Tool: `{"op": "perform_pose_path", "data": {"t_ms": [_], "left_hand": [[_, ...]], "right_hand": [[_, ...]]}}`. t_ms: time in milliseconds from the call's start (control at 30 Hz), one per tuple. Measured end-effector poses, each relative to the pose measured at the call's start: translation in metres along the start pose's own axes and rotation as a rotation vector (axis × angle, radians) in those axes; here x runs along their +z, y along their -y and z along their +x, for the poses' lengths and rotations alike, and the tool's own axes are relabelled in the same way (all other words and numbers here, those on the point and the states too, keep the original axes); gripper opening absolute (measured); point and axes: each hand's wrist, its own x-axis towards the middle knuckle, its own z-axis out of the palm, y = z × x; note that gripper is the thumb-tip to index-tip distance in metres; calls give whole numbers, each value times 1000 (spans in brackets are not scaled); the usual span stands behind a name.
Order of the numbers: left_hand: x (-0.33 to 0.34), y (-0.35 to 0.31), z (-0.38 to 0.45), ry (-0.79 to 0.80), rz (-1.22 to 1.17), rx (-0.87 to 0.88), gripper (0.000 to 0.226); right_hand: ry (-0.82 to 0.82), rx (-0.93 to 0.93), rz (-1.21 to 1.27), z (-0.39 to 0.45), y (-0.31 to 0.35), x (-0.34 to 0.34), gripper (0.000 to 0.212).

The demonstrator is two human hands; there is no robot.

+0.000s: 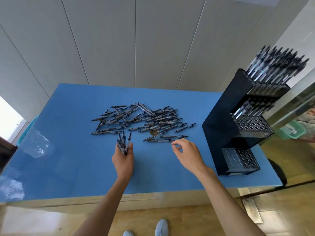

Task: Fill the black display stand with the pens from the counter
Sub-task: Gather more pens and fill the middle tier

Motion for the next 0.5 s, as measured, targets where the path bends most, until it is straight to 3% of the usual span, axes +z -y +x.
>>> {"op": "perform_pose_path", "data": {"t_ms": [133, 233, 500], "left_hand": [[4, -27, -5, 197, -45, -18, 41], [9, -52, -13, 354, -110, -5, 39], [39, -122, -49, 592, -176, 67, 43]], "right_hand": [[-32, 3, 29, -6, 5, -12, 19], [-66, 7, 49, -11, 9, -25, 20], [-238, -14, 104, -30, 7, -85, 19]]}}
